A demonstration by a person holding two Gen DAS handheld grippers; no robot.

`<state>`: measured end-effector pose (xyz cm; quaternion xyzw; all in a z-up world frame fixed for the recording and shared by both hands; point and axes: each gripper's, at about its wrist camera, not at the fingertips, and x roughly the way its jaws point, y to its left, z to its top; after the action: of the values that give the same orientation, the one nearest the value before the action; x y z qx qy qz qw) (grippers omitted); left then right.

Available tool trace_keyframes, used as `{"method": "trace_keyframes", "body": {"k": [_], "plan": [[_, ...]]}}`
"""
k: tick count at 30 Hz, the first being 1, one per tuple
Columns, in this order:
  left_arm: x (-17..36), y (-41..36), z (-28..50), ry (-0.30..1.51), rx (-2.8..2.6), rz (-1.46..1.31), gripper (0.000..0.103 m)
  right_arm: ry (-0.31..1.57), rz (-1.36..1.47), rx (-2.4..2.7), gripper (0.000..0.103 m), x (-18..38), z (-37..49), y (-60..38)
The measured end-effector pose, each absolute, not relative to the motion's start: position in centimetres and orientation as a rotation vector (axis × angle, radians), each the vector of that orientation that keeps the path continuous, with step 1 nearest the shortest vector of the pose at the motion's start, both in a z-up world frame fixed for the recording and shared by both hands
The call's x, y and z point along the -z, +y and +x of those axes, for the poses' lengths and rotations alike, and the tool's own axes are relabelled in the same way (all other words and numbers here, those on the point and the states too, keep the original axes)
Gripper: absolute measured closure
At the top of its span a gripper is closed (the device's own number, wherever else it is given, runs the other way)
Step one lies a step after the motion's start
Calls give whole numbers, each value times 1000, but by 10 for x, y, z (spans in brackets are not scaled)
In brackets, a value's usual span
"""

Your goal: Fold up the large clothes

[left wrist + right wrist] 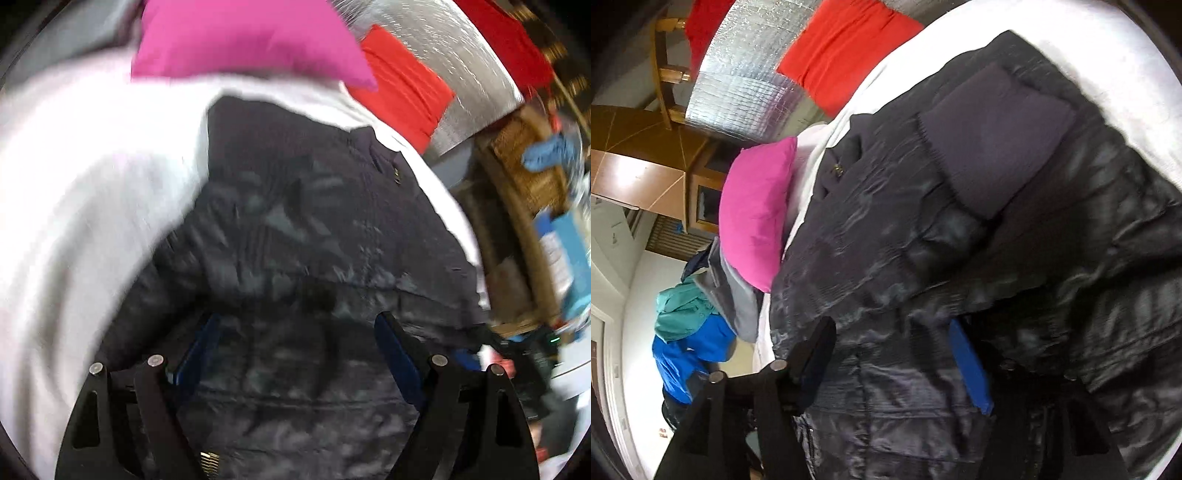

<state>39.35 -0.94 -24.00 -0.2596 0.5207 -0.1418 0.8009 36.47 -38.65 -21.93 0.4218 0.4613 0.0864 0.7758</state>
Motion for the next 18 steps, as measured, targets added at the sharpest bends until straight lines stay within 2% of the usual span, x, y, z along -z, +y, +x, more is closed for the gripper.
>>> {"method": "trace_keyframes", "body": {"k": [6,11,13,15,18], "plan": [[253,-1,405,1094,312,-744,17,1068,1095,-209,31,253,386,-375],[261,2,415,1057,302,-852,17,982,1153,-191,32,256,391,-379],[259,1,418,1030,305,-876,17,943,1114,-173,39,253,392,-377],[254,2,420,990,302,-871,17,922,1024,-138,64,245,397,-372],[245,-3,420,938,306,-814,18,880,939,-120,75,234,396,-366]]}}
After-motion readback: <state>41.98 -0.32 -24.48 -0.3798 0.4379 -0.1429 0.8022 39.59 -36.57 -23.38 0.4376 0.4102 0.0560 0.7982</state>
